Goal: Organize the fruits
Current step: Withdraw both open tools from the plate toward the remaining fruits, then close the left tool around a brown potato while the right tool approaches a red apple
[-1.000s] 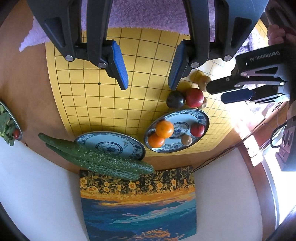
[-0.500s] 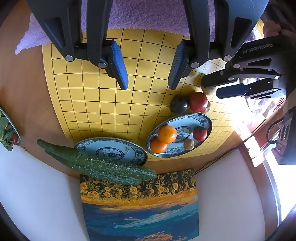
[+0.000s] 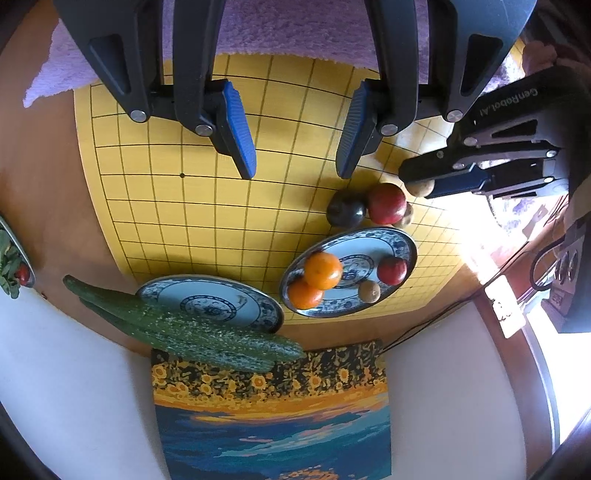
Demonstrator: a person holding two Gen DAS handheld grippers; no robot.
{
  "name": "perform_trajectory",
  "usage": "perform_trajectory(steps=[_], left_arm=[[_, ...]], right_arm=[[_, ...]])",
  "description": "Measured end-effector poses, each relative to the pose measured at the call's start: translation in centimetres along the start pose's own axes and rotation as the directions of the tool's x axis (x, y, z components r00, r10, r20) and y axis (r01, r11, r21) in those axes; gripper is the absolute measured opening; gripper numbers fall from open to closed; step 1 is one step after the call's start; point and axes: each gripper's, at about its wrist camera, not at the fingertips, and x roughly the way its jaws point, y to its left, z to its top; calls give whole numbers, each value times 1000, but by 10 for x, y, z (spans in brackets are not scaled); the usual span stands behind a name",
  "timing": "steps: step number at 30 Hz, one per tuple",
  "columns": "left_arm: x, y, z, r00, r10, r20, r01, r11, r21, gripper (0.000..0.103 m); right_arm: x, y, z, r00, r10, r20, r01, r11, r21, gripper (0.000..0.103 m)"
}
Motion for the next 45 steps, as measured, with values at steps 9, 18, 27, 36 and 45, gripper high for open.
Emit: perform_trajectory(steps=[9,18,27,36,45], left_arm=[[-9,31,-1,999,36,27,-35,997,-62,25],[-11,50,-3,998,46,34,-42,994,-104,25],[-12,59,-3,998,51,40,-46,992,-121,25],[-13,59,-3,998,44,43,-38,991,-126,25],[-10,60,-2,998,46,39,-40,990,-132,25]], right_arm=[[9,25,1,998,56,-33,-57,998,-27,46],[21,50,4,995,80,-53,-83,995,-62,46],[26,60,13,996,81,-35,-83,994,-73,45],[26,67,12,996,72,-45,-76,994,-83,41],[31,70,15,998,49,-47,-53,995,-85,41]])
